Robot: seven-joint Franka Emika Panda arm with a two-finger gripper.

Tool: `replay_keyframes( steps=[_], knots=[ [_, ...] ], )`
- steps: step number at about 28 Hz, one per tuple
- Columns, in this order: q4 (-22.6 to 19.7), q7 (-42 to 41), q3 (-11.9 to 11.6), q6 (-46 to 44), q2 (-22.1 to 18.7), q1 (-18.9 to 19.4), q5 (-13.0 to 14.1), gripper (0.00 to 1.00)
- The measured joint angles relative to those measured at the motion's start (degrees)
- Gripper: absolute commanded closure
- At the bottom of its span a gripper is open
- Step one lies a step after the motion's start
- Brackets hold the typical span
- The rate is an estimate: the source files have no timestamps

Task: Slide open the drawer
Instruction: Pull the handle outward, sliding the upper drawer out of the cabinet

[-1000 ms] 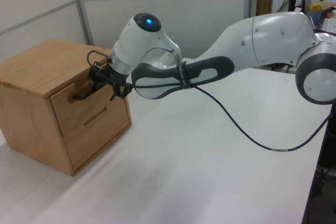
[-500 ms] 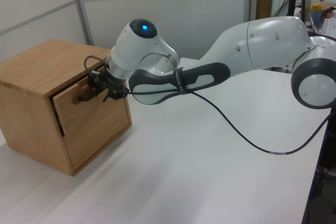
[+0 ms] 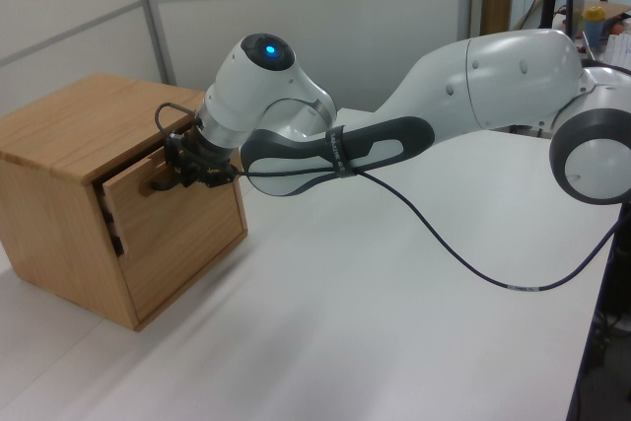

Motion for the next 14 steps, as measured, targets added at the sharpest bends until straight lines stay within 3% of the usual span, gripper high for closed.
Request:
replay_keyframes(
  steps=[6, 14],
  knots=[
    [-2.8, 0.6, 0.0, -0.3, -2.2, 0.0, 0.0, 1.0],
    [-11.1, 0.9, 0.0, -1.3, -8.6, 0.0, 0.0, 1.0]
  ],
)
